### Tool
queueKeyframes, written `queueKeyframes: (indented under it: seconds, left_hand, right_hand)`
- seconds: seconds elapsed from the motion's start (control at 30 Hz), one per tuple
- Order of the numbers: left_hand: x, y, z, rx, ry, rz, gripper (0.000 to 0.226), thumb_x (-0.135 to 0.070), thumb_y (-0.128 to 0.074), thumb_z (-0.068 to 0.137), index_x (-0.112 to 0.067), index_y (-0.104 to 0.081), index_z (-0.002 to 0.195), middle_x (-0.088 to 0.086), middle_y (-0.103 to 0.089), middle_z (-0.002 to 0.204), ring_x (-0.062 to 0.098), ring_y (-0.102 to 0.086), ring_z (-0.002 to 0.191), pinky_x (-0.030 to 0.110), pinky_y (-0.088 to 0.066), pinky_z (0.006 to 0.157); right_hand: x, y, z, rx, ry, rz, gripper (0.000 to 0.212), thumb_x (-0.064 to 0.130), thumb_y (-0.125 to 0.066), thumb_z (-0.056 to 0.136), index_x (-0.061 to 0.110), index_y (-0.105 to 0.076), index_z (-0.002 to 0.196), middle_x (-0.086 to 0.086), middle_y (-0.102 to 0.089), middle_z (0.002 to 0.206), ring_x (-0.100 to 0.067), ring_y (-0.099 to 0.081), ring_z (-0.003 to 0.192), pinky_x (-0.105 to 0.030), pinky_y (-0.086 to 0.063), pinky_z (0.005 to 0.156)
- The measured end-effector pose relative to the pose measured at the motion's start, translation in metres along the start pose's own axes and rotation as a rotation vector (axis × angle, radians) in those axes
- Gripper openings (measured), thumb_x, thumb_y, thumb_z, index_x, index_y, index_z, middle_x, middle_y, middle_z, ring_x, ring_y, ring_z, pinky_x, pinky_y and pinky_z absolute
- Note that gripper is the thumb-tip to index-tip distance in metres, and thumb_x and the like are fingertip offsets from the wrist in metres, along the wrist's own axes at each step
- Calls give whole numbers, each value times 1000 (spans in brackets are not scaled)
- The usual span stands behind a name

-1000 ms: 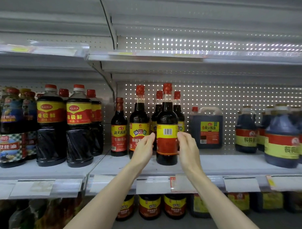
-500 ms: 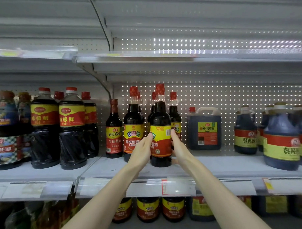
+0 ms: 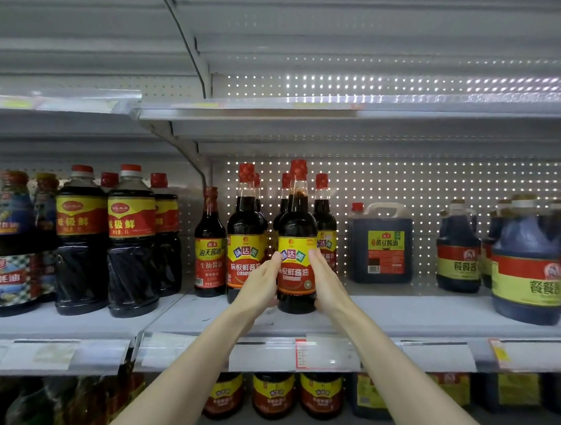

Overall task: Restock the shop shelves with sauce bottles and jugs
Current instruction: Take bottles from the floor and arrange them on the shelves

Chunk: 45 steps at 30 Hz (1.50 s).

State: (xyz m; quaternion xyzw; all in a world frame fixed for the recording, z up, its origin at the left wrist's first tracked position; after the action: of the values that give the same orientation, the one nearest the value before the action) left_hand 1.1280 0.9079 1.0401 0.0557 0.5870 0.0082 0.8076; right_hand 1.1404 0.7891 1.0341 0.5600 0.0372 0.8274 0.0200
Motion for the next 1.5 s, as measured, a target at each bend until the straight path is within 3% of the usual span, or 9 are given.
queueKeyframes:
  seconds: [0.13, 0.3, 0.43, 0.53, 0.77, 1.13, 1.27, 1.4, 1.5]
  left_hand:
    - [0, 2, -1, -47, -5, 28, 43, -45, -27, 102, -19, -49, 129, 0, -56, 115, 15, -57, 104, 31, -45, 84]
    - [1, -7, 3, -24, -18, -54, 38, -46, -27, 102, -27, -46, 129, -8, -53, 109, 5, -53, 89, 30, -44, 83]
    - [2, -8, 5, -38, 12, -108, 47, -48, -27, 101, -25, -44, 138, -6, -53, 111, 13, -51, 99, 40, -41, 92]
    - [0, -6, 7, -67, 79, -173, 53, -51, -25, 100, -22, -41, 142, 0, -52, 127, 18, -50, 107, 39, -42, 89]
    - [5, -4, 14, -86, 116, -202, 58, -52, -24, 100, -20, -32, 147, 6, -38, 150, 29, -36, 137, 48, -30, 110]
    - [13, -1, 25, -51, 153, -248, 62, -56, -26, 98, -23, -25, 150, 4, -32, 154, 27, -30, 141, 47, -25, 113]
    - [10, -1, 21, -44, 163, -246, 62, -56, -27, 98, -23, -24, 150, 4, -31, 155, 27, -29, 142, 47, -25, 114]
    - [-1, 3, 10, -30, 59, -129, 53, -49, -30, 101, -22, -34, 146, 2, -41, 148, 18, -44, 127, 37, -36, 100]
    - [-6, 9, -1, -20, -67, -29, 53, -47, -41, 98, -20, -38, 144, 2, -45, 144, 9, -46, 112, 32, -38, 96]
  right_hand:
    - [2, 5, 6, -12, -60, 32, 57, 54, -29, 100, 25, -31, 148, -4, -48, 142, -21, -48, 127, -47, -38, 110]
    - [5, 5, -5, 21, -73, 96, 25, 51, -30, 101, 41, -50, 111, 1, -58, 119, -16, -56, 109, -48, -42, 105]
    - [3, 5, -3, 36, -128, 137, 46, 56, -30, 99, 35, -41, 138, 1, -54, 125, -19, -51, 114, -56, -34, 108]
    - [5, 4, 0, 58, -146, 206, 44, 54, -30, 100, 30, -43, 135, 3, -55, 116, -14, -52, 102, -48, -41, 100]
    - [-2, -1, 13, 63, -165, 250, 39, 54, -28, 100, 32, -44, 128, 2, -53, 113, -14, -51, 100, -50, -30, 106]
    - [-12, -4, 26, 24, -177, 206, 29, 56, -30, 99, 37, -46, 115, 1, -54, 115, -18, -51, 104, -53, -32, 108]
    - [-8, -3, 20, 13, -180, 211, 40, 55, -33, 98, 32, -44, 129, 0, -53, 118, -19, -49, 109, -56, -30, 111]
    - [9, 4, 4, -21, -81, 138, 27, 44, -33, 102, 31, -42, 124, 9, -51, 104, -10, -48, 95, -40, -40, 97]
    - [18, 14, -12, -69, -10, 57, 49, 43, -38, 101, 21, -36, 145, 2, -49, 132, -18, -48, 117, -33, -41, 87]
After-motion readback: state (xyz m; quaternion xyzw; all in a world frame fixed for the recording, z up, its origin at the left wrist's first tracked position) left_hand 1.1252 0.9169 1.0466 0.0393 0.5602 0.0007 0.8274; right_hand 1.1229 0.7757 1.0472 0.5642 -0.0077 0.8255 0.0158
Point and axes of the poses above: each hand's wrist, its own z-axis towards the middle knuckle, its own y-axis out of the back of the hand, x = y × z, the point moved 2 cm from there along z, towards the middle knuckle
